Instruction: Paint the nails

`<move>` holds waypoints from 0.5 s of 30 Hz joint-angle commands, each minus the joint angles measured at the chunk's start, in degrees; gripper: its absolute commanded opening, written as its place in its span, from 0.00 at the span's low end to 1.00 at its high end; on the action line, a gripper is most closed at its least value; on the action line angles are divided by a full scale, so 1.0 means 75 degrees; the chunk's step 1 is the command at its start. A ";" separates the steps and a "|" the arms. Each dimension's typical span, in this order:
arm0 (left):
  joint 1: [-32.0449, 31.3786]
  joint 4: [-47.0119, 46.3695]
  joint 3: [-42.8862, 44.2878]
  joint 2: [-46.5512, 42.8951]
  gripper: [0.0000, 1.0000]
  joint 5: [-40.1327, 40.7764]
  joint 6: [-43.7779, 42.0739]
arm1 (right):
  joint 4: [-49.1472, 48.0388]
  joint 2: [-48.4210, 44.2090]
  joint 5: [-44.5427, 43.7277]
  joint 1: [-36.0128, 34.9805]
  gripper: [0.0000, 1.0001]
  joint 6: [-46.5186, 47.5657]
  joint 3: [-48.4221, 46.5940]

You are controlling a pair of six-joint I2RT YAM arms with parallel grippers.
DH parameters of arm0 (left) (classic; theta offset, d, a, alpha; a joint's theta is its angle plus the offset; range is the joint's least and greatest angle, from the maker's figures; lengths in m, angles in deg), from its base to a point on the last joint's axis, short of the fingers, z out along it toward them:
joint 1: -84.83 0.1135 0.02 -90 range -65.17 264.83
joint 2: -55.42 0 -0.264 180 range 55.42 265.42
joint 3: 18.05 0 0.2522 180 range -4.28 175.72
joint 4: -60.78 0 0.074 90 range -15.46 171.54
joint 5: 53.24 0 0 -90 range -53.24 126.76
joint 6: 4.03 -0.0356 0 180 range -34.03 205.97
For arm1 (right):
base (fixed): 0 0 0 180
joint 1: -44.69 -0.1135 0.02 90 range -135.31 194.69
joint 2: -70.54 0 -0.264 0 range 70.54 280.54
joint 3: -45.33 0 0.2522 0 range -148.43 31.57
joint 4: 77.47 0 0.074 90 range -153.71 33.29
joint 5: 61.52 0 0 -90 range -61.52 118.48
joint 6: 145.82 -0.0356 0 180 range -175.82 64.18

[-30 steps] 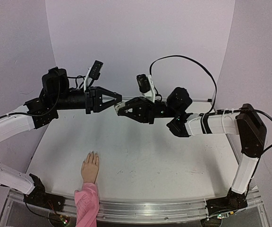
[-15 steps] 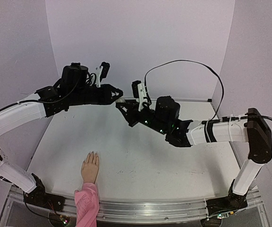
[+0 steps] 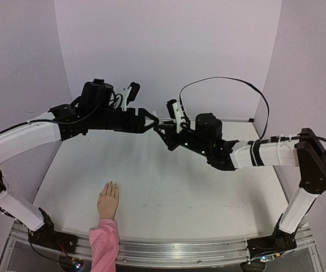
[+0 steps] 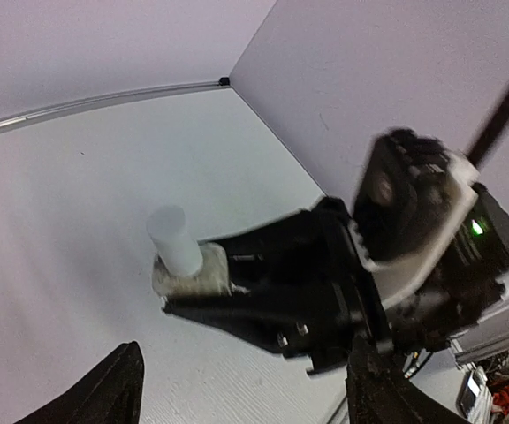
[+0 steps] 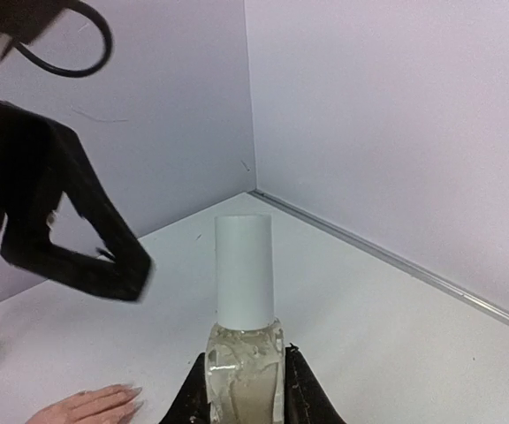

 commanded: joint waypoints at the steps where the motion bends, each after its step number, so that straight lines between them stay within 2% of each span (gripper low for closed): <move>1: 0.0012 -0.0514 -0.0283 -0.1076 0.85 -0.0861 -0.0534 | -0.0919 -0.0562 0.3919 0.0751 0.00 -0.0844 0.0073; 5: 0.0253 -0.0934 -0.0861 -0.1773 0.89 -0.1740 -0.0614 | -0.1219 -0.0365 0.6902 0.0983 0.00 -0.1380 -0.0233; 7: 0.0366 -0.1408 -0.1104 -0.2009 0.89 -0.2517 -0.0565 | -0.1530 -0.0225 0.7828 0.0983 0.00 -0.1893 -0.0427; 10: 0.0384 -0.1780 -0.1236 -0.2150 0.88 -0.3500 -0.0575 | -0.2503 -0.0026 0.8491 0.0978 0.00 -0.3037 -0.0539; 13: 0.0384 -0.1963 -0.1297 -0.2194 0.83 -0.3651 -0.0493 | -0.4138 0.0118 0.8765 0.0972 0.00 -0.4288 -0.0396; 15: 0.0384 -0.1990 -0.1261 -0.2144 0.83 -0.3694 -0.0417 | -0.4761 0.0230 0.8789 0.0979 0.00 -0.4838 -0.0416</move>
